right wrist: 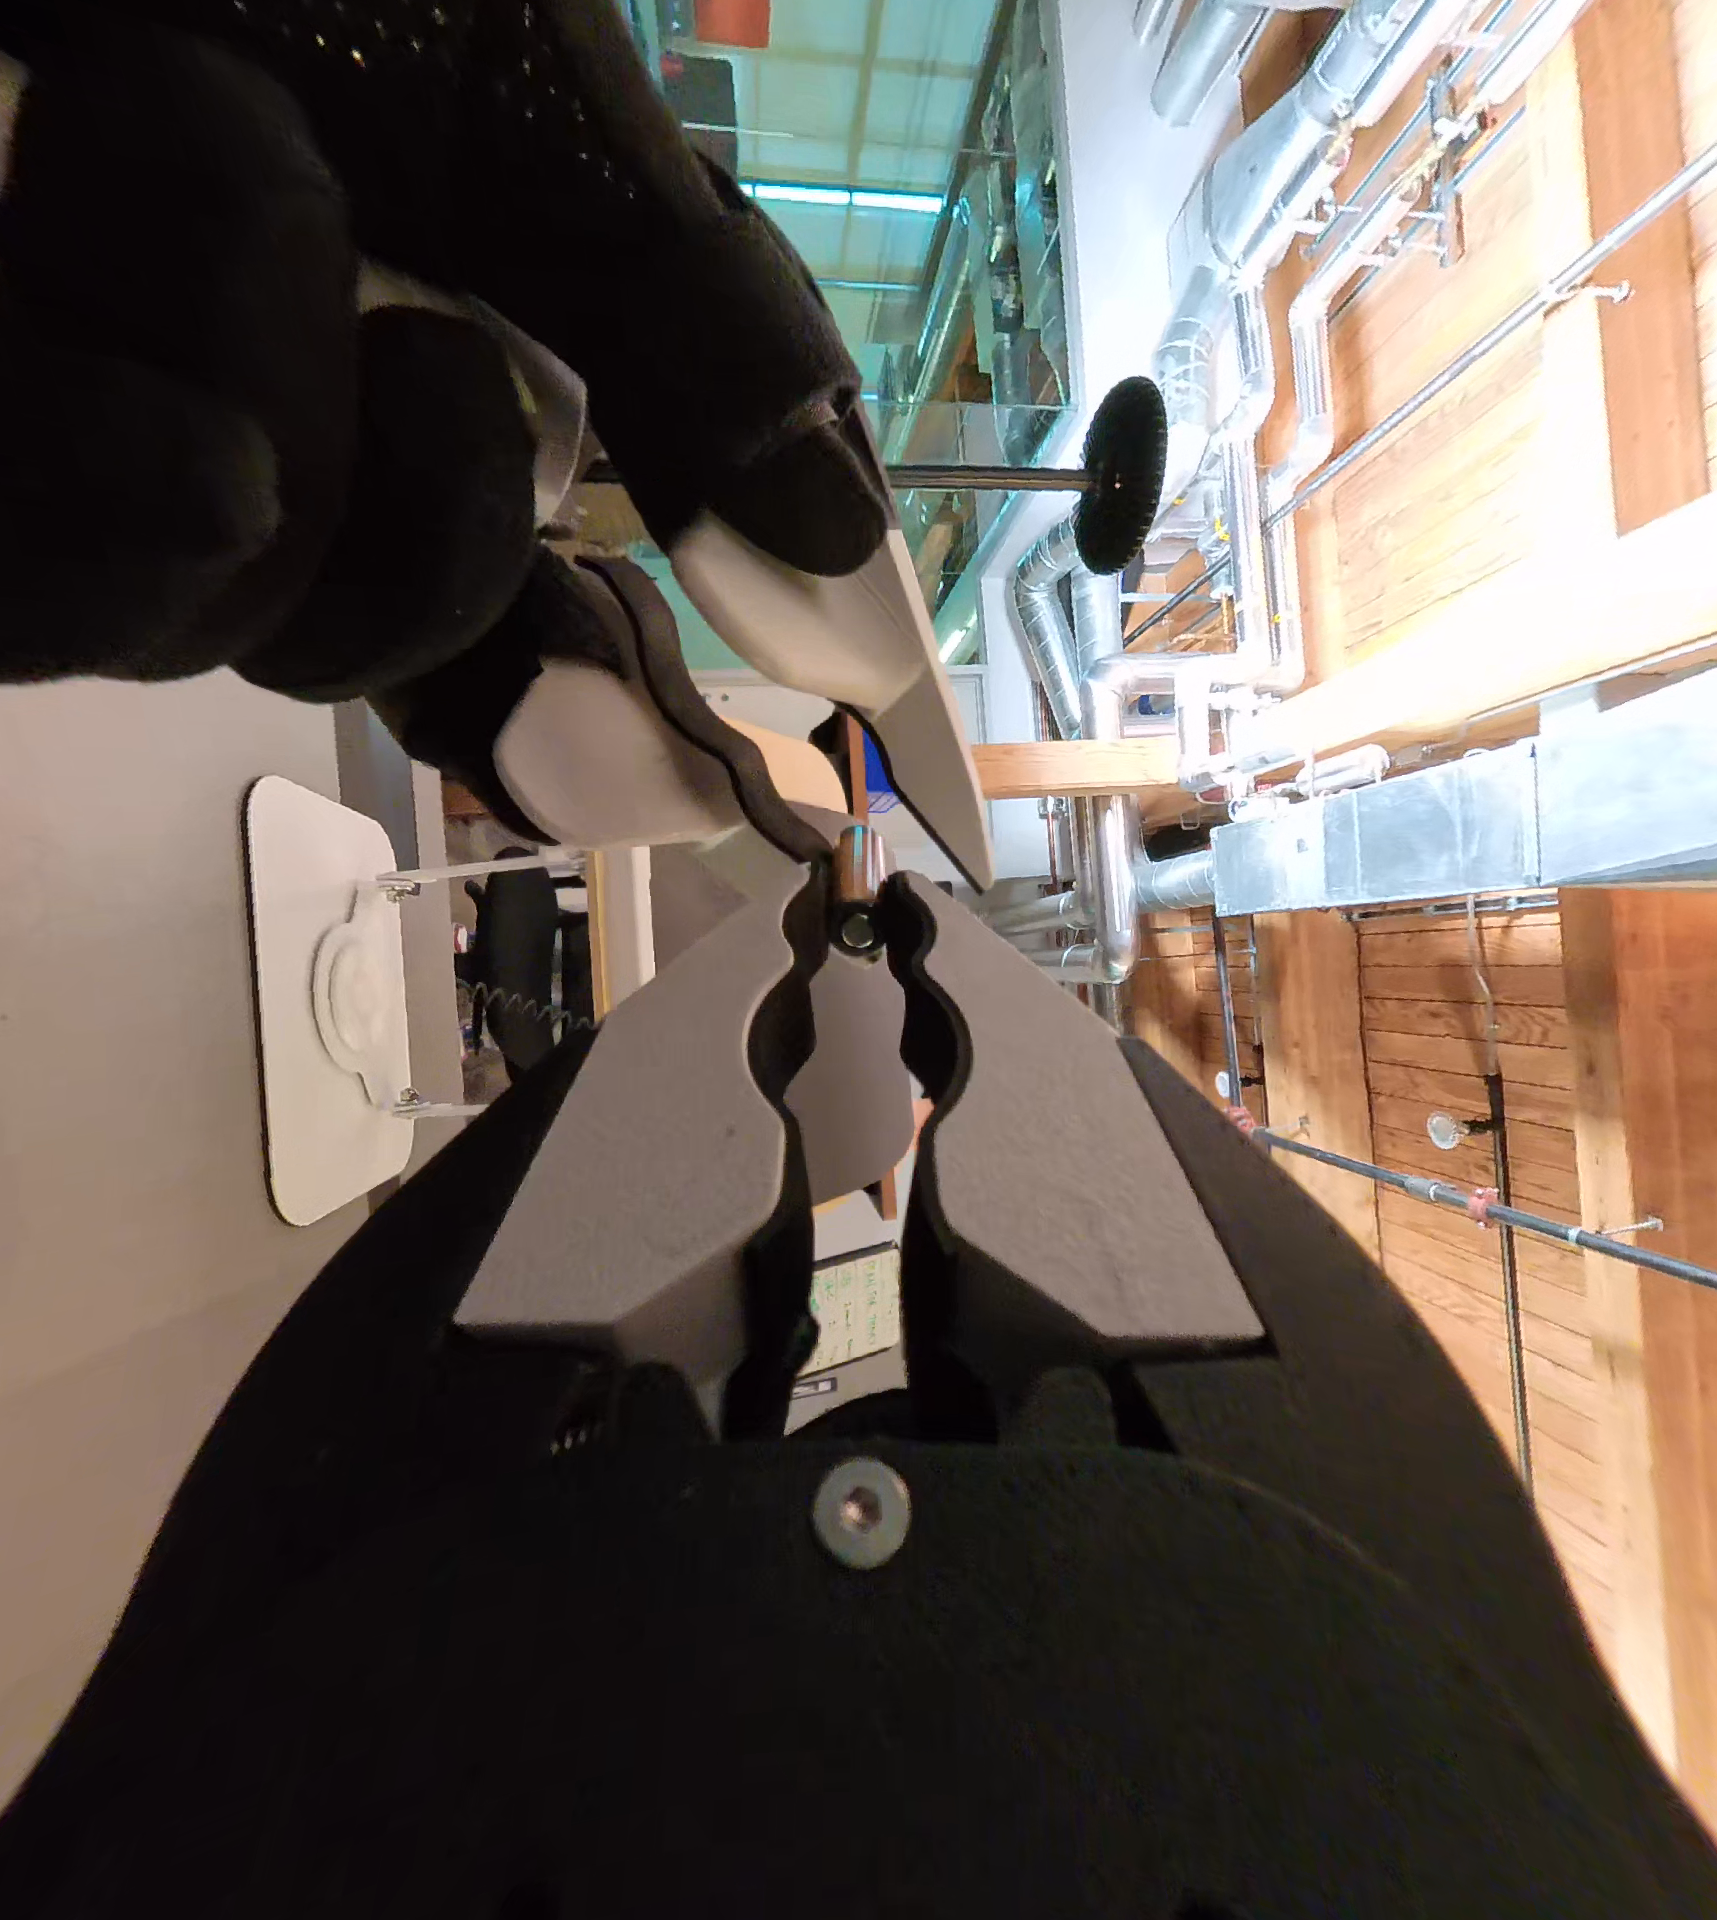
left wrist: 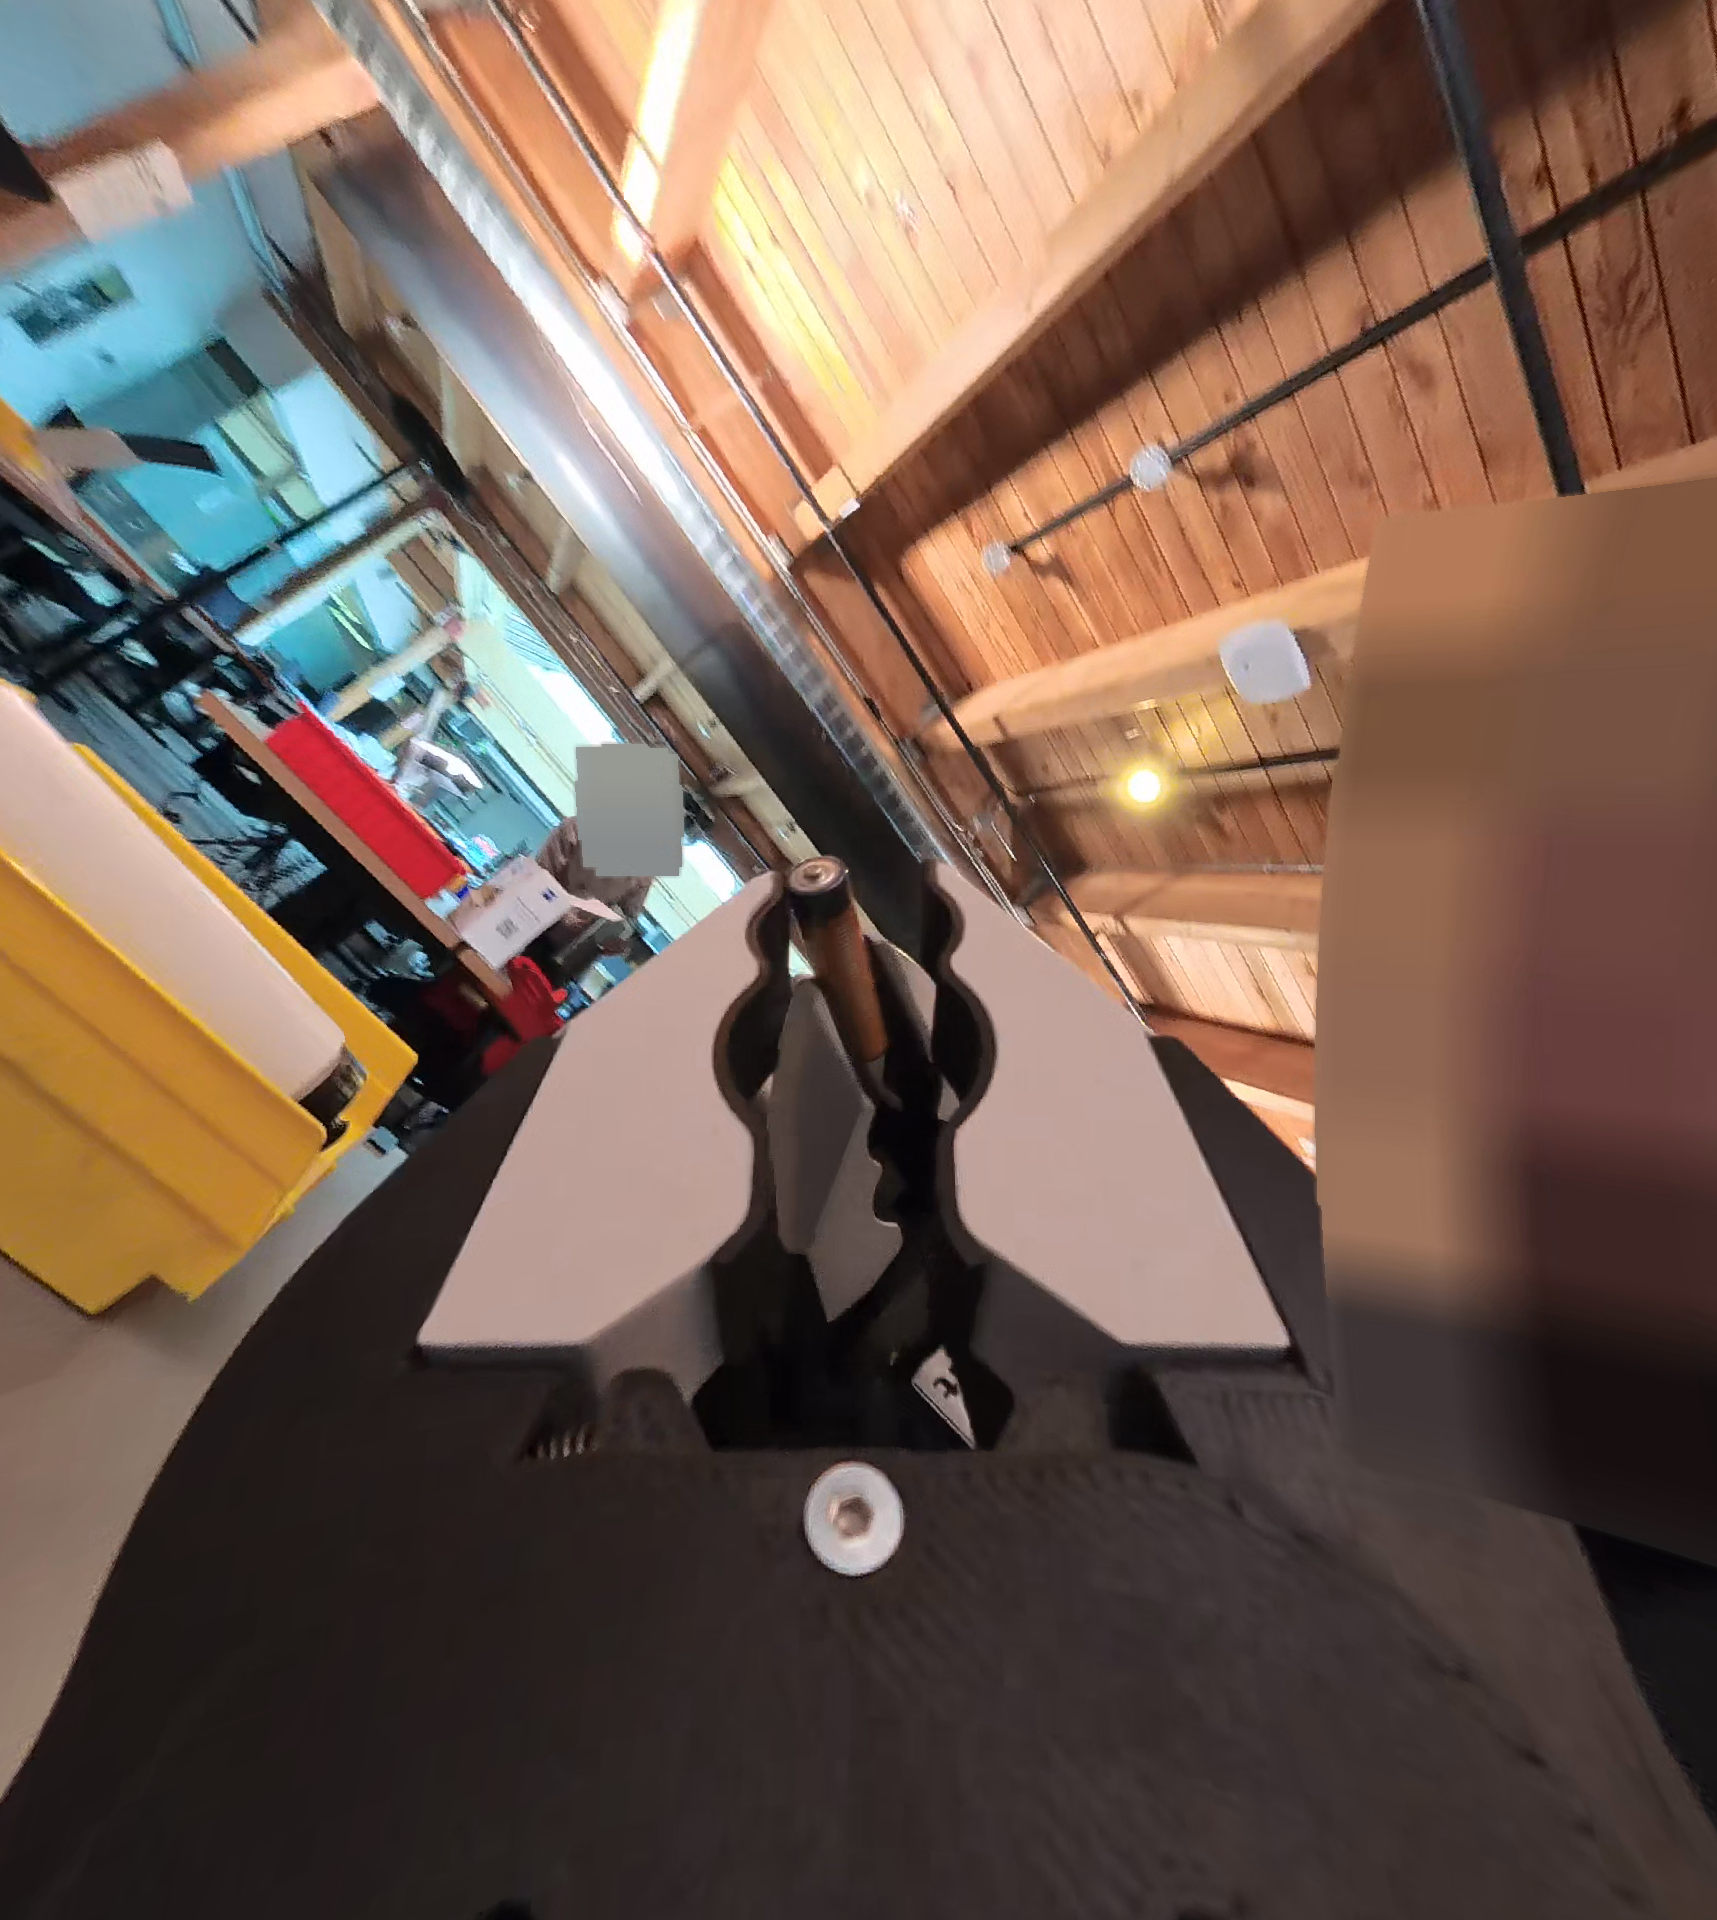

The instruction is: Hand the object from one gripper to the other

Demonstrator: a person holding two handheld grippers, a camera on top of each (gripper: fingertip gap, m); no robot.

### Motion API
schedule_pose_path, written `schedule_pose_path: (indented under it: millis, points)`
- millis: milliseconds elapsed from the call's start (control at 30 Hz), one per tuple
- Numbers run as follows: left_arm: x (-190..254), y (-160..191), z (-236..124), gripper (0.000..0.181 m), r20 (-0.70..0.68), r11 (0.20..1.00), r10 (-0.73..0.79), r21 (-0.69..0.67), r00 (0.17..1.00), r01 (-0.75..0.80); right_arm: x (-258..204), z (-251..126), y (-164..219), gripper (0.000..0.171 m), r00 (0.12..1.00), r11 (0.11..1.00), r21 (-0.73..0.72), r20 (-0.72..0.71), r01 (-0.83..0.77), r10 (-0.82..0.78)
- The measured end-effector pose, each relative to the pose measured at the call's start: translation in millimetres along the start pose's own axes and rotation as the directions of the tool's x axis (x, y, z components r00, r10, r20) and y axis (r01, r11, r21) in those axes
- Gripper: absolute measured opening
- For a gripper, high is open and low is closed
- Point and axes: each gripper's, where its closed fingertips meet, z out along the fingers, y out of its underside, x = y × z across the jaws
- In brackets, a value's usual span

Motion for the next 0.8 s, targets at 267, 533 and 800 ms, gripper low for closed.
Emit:
schedule_pose_path:
  millis: [267, 533, 800]
  points:
    - [-7.7, -2.0, 2.7, 0.016, 0.017, 0.997, -0.040, 0.069, 0.999, 0.039, 0.9, 1.5, 9.4, 0.008, 0.999, 0.999, -0.032, -0.034, -0.012, 0.011]
    - [-8.2, -1.9, 5.3, 0.008, 0.048, 0.998, 0.037, 0.046, 0.998, -0.039, 3.9, -2.0, 6.7, 0.018, 0.998, 0.999, 0.008, -0.045, -0.052, 0.052]
    - [-17.0, -7.4, 1.0, 0.007, 0.119, 0.938, 0.324, -0.167, 0.939, -0.303, -14.1, -17.6, 24.1, 0.040, 0.819, 0.849, -0.017, 0.253, -0.529, 0.515]
